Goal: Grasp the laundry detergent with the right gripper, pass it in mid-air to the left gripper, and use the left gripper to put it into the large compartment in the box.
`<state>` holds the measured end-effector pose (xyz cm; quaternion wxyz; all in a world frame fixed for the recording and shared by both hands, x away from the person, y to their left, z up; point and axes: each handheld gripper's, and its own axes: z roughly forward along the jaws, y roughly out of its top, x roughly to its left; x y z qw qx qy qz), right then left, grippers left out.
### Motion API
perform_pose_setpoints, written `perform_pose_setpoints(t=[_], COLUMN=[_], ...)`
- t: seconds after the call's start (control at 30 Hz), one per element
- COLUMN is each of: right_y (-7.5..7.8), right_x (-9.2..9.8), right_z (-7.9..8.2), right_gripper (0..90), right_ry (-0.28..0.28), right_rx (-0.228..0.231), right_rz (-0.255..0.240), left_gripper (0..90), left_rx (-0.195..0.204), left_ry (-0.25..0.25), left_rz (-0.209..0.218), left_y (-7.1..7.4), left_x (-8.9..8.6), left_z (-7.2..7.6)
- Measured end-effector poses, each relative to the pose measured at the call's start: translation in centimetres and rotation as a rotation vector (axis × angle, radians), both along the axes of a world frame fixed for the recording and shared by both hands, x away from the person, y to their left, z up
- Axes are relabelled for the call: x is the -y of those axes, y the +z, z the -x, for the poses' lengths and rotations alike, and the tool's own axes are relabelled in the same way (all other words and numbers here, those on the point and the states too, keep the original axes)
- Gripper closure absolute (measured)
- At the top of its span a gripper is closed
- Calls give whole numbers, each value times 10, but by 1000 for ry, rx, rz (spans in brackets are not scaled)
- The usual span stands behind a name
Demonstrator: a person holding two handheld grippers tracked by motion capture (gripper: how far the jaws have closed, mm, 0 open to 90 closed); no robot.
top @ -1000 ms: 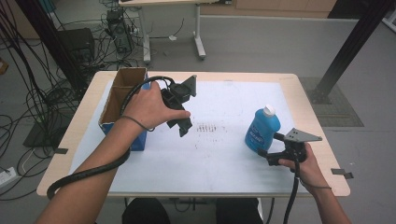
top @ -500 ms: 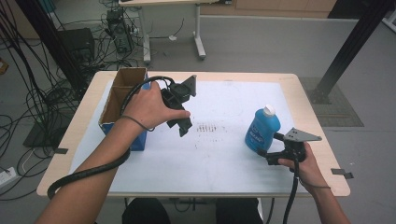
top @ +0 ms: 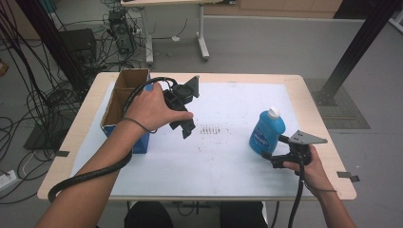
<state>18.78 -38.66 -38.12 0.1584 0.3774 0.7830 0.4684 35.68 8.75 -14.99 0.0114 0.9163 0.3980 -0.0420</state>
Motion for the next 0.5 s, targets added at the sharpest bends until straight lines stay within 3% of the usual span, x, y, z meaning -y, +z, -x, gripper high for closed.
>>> perform_pose_setpoints(t=[0.5], right_y=[-1], right_x=[-3], right_z=[-1], right_gripper=[40], right_ry=[1], right_rx=[-2], right_rz=[4], left_gripper=[67], left_rx=[5], left_ry=[6], left_rz=[5], left_y=[0], left_x=[-4], left_z=[1])
